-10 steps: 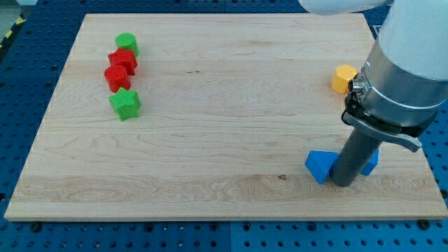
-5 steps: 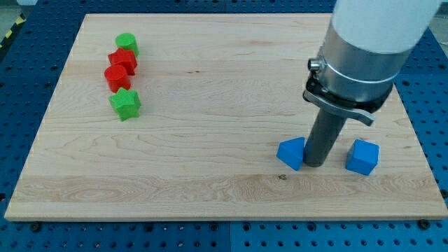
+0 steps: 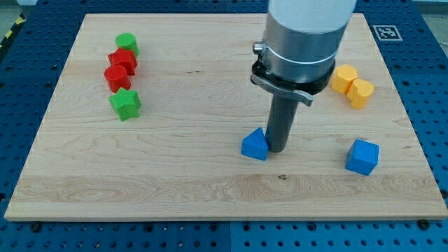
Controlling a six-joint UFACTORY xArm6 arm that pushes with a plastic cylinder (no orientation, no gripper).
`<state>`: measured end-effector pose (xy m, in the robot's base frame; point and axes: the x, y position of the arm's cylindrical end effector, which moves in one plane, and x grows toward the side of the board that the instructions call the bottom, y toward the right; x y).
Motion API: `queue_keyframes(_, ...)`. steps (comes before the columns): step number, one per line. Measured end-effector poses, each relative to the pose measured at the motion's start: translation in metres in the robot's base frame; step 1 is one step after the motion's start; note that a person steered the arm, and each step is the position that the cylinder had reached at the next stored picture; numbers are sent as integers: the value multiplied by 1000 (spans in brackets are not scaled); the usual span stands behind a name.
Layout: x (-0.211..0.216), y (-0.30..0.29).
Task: Push the blue triangle towards bottom left
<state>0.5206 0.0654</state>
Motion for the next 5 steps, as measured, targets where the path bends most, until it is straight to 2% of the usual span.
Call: queue_keyframes(5, 0, -99)
